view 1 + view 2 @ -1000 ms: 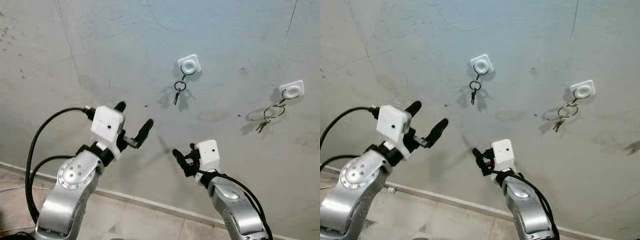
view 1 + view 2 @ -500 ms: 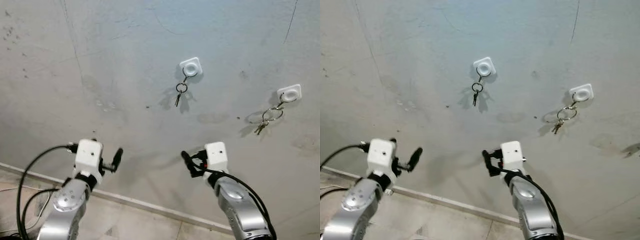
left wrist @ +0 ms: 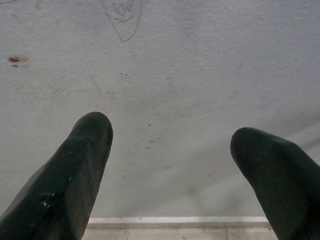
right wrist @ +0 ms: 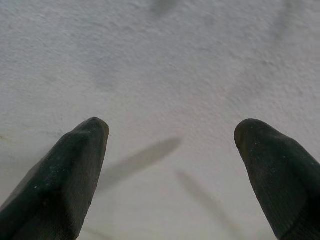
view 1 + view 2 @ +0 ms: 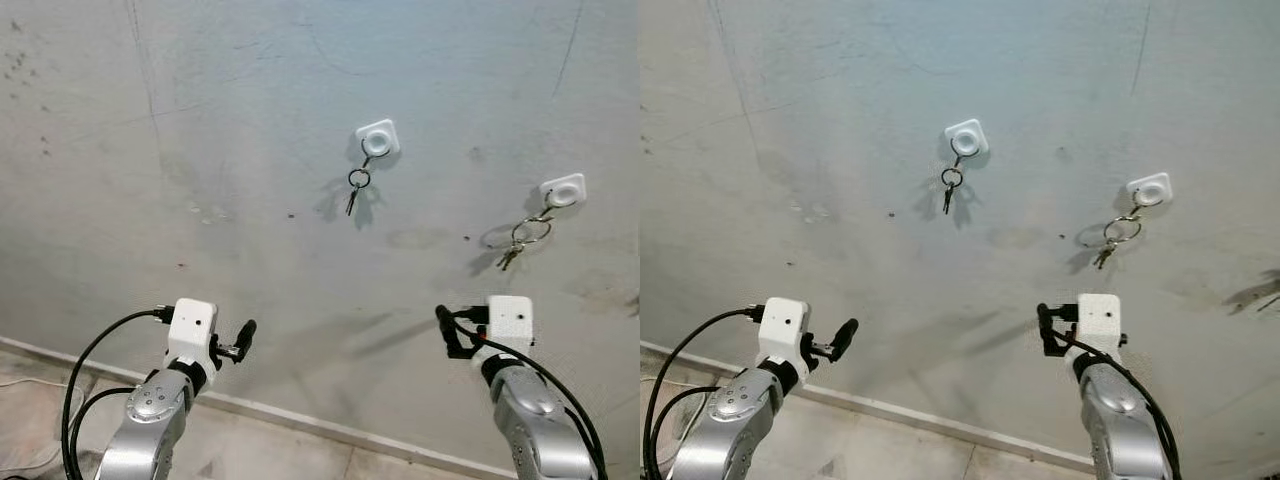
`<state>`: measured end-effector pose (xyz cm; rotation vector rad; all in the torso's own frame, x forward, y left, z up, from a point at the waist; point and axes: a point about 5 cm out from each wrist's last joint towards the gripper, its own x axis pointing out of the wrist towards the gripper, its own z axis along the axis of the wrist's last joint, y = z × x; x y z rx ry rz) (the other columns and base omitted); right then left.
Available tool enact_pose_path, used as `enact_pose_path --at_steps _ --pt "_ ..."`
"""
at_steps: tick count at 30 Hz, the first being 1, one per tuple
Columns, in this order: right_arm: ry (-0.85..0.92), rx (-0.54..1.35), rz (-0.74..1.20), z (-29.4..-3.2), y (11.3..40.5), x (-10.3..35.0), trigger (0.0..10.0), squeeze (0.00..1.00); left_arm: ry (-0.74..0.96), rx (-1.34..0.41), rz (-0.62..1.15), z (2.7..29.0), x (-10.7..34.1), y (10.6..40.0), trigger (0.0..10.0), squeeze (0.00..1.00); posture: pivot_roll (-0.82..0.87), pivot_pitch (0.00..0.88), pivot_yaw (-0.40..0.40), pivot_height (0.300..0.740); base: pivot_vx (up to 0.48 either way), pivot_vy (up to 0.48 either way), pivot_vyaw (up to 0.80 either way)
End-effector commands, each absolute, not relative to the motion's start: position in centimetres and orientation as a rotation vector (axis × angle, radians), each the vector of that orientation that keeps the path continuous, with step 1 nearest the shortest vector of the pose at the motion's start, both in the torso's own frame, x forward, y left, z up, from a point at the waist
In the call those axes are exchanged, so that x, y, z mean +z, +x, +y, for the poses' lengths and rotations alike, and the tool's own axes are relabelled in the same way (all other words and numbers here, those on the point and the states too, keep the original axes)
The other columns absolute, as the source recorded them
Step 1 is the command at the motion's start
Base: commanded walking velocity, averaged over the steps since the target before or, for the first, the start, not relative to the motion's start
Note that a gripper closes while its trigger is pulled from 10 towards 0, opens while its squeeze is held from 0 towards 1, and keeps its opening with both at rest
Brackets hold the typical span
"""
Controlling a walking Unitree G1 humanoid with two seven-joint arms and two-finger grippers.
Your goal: Hang keys on a hook
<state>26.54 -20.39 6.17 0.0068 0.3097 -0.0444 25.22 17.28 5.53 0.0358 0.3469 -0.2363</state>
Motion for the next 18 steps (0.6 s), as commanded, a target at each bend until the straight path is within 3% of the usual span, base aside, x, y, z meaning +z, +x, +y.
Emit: enact_pose_path --at_steps 1,12,18 --pt "0.032 -0.04 0.291 -20.1 26.6 6.7 10.0 0.0 0.018 -0.271 0.351 16.7 5.3 25.1 10.0 0.0 0.17 0.0 -0.169 0.74 0.0 0.0 -0.74" --pt "0.083 -0.056 0.33 -19.2 25.0 5.4 10.0 0.0 0.035 -0.35 0.375 16.1 5.2 24.5 10.0 0.0 0.16 0.011 -0.12 0.74 0.0 0.0 -0.74" --pt "0.109 -0.046 0.328 -18.7 24.6 5.1 10.0 0.0 0.05 -0.385 0.387 16.1 5.3 24.2 10.0 0.0 0.17 0.029 -0.115 0.74 0.0 0.0 0.0"
